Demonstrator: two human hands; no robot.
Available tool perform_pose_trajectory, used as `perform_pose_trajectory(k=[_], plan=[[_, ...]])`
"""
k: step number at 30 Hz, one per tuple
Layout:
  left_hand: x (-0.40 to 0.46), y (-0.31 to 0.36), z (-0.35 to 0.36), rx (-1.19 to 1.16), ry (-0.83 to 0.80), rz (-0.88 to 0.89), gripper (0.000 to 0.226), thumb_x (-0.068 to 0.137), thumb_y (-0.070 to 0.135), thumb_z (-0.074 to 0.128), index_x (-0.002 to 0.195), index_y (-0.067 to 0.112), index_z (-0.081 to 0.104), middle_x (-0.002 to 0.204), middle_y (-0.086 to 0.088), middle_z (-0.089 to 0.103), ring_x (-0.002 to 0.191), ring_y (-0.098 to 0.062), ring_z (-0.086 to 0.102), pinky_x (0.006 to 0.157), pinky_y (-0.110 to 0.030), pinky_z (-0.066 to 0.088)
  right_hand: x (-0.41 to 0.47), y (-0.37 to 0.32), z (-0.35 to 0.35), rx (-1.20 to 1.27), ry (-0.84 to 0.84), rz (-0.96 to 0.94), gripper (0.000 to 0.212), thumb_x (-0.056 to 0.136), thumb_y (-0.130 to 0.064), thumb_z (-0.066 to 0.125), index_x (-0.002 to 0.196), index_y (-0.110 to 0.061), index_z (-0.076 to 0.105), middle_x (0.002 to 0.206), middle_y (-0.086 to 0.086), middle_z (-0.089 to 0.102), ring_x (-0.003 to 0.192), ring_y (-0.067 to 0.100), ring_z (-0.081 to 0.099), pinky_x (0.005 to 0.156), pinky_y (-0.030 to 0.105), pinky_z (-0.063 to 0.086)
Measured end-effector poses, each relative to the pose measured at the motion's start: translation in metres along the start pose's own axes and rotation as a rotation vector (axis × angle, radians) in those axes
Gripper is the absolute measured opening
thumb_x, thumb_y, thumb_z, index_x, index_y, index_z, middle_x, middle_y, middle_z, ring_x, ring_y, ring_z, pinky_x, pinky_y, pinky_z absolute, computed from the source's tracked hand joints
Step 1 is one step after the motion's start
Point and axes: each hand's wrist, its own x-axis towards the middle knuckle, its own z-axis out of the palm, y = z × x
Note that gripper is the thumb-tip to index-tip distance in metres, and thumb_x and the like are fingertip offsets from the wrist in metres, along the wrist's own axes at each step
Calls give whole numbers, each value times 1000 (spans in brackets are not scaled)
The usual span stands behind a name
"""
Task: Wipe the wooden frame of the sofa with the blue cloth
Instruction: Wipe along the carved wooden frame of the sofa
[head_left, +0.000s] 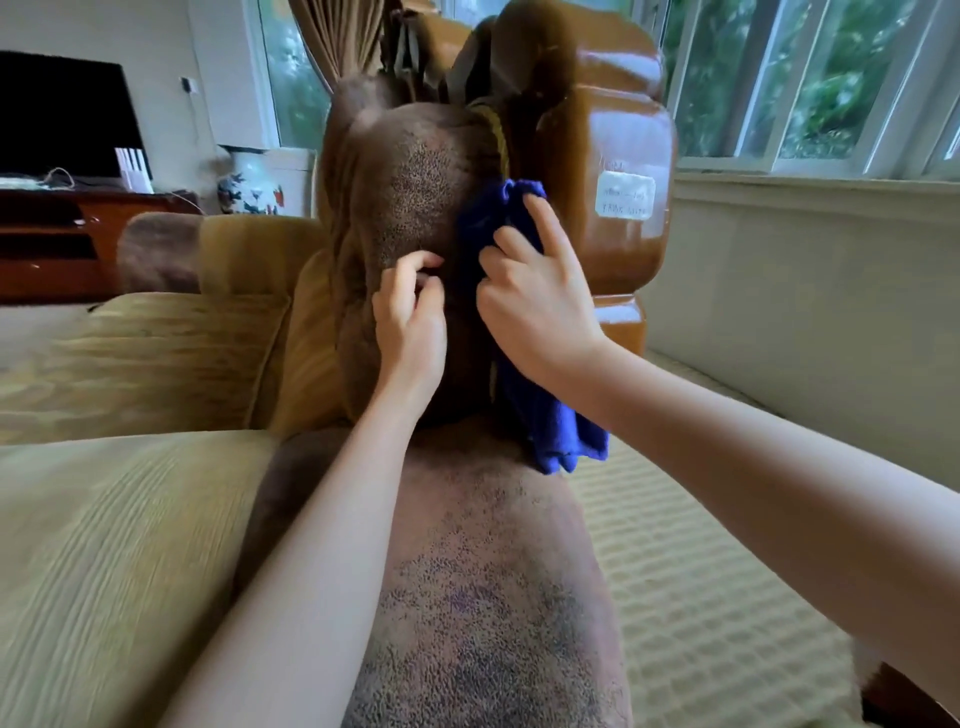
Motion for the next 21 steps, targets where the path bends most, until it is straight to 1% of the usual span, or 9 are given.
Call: perform_pose_trajectory(k=[3,7,11,12,14,16,18,20,21], plan=[[-4,4,1,25,47,32,36,84,19,41,109,8,64,99,1,51,95,-14,48,86,-19,37,-34,-19,17,37,113,-25,27,82,-3,48,62,-13,64,61,1,46,77,23,53,110,50,29],[-15,7,2,38,40,83,32,84,13,42,104,6,66,100,-6,56,86,-5,51,81,-7,36,-85,-27,29,231,223,-133,16,89,-11,59,80,-16,71,90,-2,67,97,20,63,110,49,30],[-33,12,10,60,-41,12,26,90,5,43,108,8,61,104,-12,60,92,-13,55,75,-5,39,-98,-3,35,370,310,-354,22,95,-12,54,90,-19,74,104,-5,70,104,19,64,108,48,34],[-37,13,13,83,-54,-6,27,90,3,42,109,8,60,105,-12,60,92,-13,55,76,-6,39,-101,2,37,377,318,-391,23,96,-12,53,92,-19,74,106,-6,70,106,19,62,108,47,33],[-41,17,21,96,-55,-67,29,88,2,42,112,8,57,107,-12,58,96,-18,54,84,-18,42,-106,4,39,380,325,-420,22,94,-10,55,97,-19,74,110,-5,69,109,18,59,107,47,33],[-44,19,30,92,-26,-137,30,88,3,42,114,9,55,108,-13,56,98,-23,53,90,-31,43,-113,0,41,394,329,-377,22,92,-7,57,102,-18,73,113,-3,68,110,20,59,106,49,35],[-48,19,40,96,3,-190,28,87,4,42,111,10,55,109,-15,57,98,-26,53,91,-36,42,-123,-7,44,399,324,-249,27,93,-5,53,109,-18,70,118,-1,66,110,22,59,105,51,35],[-52,19,50,36,0,-256,23,87,10,43,105,12,56,109,-15,58,97,-27,53,90,-36,42,-138,-24,48,436,315,-19,27,95,-7,49,111,-19,66,126,2,59,110,23,55,103,49,33],[-54,20,55,-16,1,-284,20,84,16,43,100,15,55,106,-15,57,92,-25,52,86,-36,42,-146,-34,50,472,328,137,19,94,-9,51,107,-19,63,127,4,53,107,25,52,101,49,35]])
